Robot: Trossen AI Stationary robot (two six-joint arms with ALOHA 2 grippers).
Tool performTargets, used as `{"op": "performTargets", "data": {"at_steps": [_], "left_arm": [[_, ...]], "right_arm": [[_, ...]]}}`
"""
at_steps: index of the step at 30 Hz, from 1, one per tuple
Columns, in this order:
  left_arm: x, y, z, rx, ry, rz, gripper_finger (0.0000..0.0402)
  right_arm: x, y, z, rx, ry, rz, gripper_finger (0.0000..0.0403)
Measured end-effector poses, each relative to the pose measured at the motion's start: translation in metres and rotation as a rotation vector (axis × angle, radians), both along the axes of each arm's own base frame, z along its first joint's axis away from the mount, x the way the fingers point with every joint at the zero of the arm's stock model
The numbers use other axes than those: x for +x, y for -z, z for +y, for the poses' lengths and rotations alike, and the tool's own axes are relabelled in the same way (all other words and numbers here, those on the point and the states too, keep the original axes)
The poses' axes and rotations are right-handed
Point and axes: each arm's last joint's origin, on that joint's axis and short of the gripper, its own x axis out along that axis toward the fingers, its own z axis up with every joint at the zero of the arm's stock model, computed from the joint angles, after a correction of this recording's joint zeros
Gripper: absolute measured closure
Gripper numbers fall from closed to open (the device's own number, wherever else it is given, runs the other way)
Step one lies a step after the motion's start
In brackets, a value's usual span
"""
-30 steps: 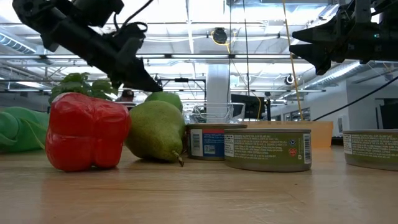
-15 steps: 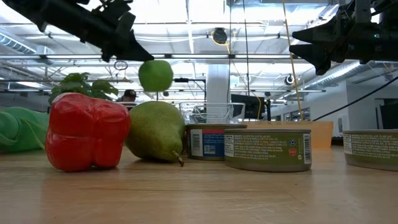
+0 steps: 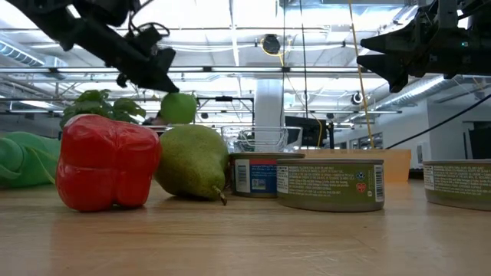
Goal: Pick & Place Food Item
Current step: Put the green apple into the left transparent bin
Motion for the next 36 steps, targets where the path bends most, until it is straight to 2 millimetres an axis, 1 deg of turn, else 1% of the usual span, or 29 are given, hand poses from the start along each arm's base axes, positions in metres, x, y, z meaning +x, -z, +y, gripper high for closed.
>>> {"op": "performTargets", "data": {"at_steps": [3,11,23,29,32,36], "left_arm": [[0.003,0.007,0.010,-0.012,-0.021,0.019,0.0398],[0.013,0.033,0.028,-0.076,-0.057,0.084,0.0396],[0.024,0.061,0.050,-0.141,-0.079,0.083,0.0397],[0.025,0.069,0.055,-0.174,-0.081,0.083,0.0398],[0.026,0.071,0.057,-0.181,-0.081,0.078,0.0393],[0.026,0.072,0.057,-0.184,-0.084,0.084,0.0398]], "right_arm": [[0.000,0.000,0.000,0.000,0.002,0.000,0.0204],[0.000,0.000,0.000,0.001,0.003,0.001,0.0204],[0.000,0.000,0.000,0.001,0.003,0.001,0.0204],[0.000,0.000,0.000,0.001,0.003,0.001,0.0204],[0.000,0.000,0.000,0.001,0.003,0.002,0.0204],[0.000,0.000,0.000,0.001,0.003,0.005,0.0204]]}}
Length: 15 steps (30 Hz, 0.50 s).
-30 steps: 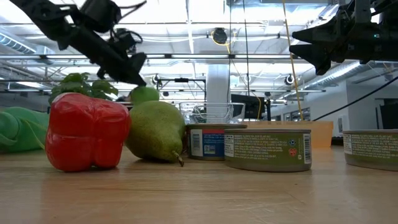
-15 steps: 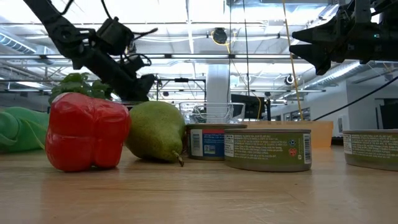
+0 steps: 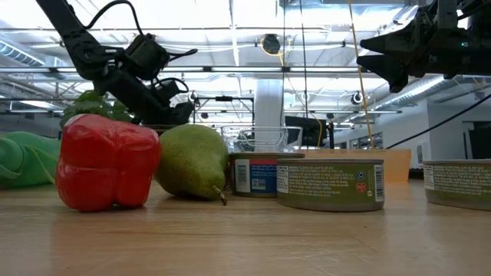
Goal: Pick & Place Food Item
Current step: Put the green apple into the left transparent bin
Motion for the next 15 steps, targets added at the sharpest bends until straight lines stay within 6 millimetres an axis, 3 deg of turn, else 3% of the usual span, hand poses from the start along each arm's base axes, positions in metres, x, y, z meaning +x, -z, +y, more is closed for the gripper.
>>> {"op": "performTargets", "data": {"at_steps": [9,15], "left_arm": [[-0.0005,0.0001,0.0008,-0.001,-0.004,0.000,0.0397],[-0.0006,0.0000,0.0009,0.001,-0.007,0.001,0.0367]], "right_arm": [[0.0000,0.0000,0.0000,0.000,0.000,0.000,0.0204],[0.0000,0.0000,0.0000,0.000,0.000,0.000,0.0204]]}}
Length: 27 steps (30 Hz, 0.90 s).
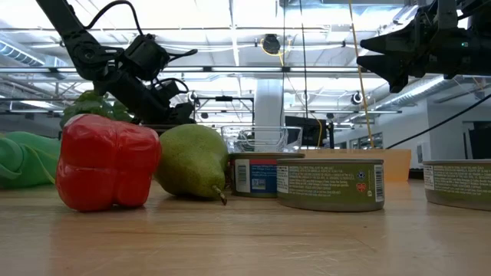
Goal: Pick & Place Food Item
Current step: Put the green apple into the left transparent bin, then put the red bell pepper into the left transparent bin
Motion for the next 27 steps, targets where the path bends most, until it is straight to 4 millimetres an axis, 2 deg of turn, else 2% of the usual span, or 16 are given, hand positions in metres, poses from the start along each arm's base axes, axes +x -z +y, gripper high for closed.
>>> {"op": "performTargets", "data": {"at_steps": [15,27], "left_arm": [[0.0000,0.0000,0.0000,-0.018,-0.017,-0.026,0.0352],[-0.0010,-0.0038,-0.0004,-0.004,-0.012,-0.030,0.0240]], "right_arm": [[0.0000,0.0001,0.0000,0.000,0.000,0.000,0.0204],[0.0000,0.0000,0.0000,0.000,0.000,0.000,0.0204]]}}
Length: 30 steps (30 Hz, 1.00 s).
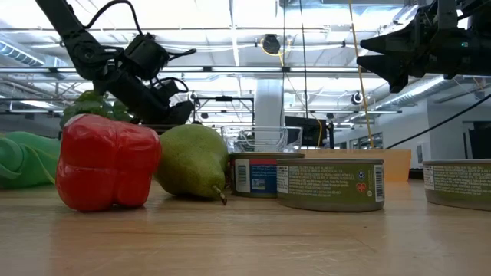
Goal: Pick & Place Food Item
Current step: Put the red bell pepper into the left transparent bin
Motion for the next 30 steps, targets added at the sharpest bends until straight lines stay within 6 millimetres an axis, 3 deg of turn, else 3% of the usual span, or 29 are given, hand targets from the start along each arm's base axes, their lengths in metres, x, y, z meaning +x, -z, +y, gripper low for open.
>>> {"op": "performTargets", "data": {"at_steps": [12,19,30], "left_arm": [[-0.012,-0.048,-0.014,0.090,0.048,-0.173,0.0217],[-0.026,-0.089,-0.040,0.124,0.241,-0.363,0.0217],[-0.052,-0.126,-0.072,0.121,0.477,-0.573,0.0217]], "right_arm": [[0.000,-0.001,0.000,0.000,0.000,-0.009,0.0204],[0.000,-0.001,0.000,0.003,-0.001,-0.010,0.0204],[0.000,-0.001,0.000,0.020,-0.004,-0.013,0.0204]]}}
